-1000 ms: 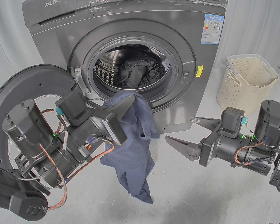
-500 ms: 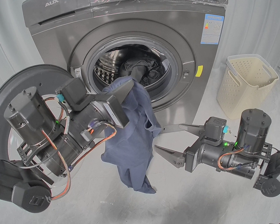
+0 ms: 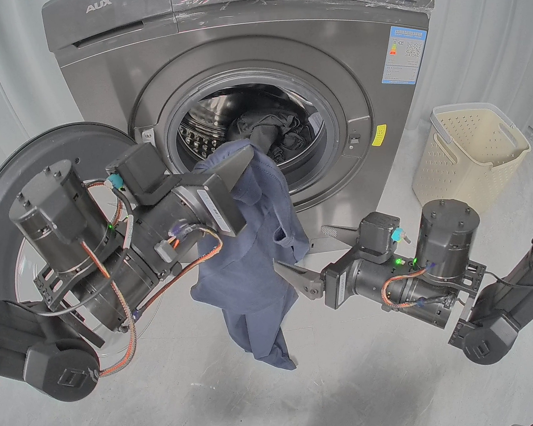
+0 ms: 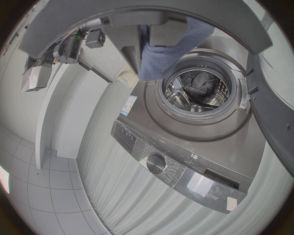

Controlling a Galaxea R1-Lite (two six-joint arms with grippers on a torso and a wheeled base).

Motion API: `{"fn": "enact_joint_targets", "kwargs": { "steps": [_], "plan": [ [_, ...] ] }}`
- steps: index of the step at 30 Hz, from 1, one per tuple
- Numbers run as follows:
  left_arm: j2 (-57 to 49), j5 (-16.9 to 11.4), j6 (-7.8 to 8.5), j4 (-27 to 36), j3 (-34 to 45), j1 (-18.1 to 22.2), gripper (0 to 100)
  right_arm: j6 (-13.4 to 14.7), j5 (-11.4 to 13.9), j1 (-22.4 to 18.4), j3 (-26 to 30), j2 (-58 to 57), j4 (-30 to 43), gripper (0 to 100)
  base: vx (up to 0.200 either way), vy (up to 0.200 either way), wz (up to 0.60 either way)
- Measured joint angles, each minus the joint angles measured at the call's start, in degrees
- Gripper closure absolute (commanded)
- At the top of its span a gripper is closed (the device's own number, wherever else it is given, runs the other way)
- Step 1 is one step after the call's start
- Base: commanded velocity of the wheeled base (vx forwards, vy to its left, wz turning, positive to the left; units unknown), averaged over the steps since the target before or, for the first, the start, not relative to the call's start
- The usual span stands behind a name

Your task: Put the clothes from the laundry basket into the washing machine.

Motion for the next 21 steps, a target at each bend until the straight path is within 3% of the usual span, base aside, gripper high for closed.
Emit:
{"fn": "enact_joint_targets", "kwargs": {
  "steps": [11,17,21],
  "plan": [
    [-0.32,0.94,-0.93,-0.21,0.22,-0.11,100,0.59,-0.62,-2.3,-9.45,7.89,-0.05,0,0.0,0.0,0.0],
    [-0.78,0.88,-1.07,-0.49,0.99,-0.05,100,0.69,-2.08,-3.3,-10.97,9.41,-0.06,0,0.0,0.0,0.0],
    [-1.05,0.88,-1.1,-0.49,1.18,-0.05,100,0.46,-2.12,-6.17,-11.07,8.87,-0.02,0,0.0,0.0,0.0]
  ]
}}
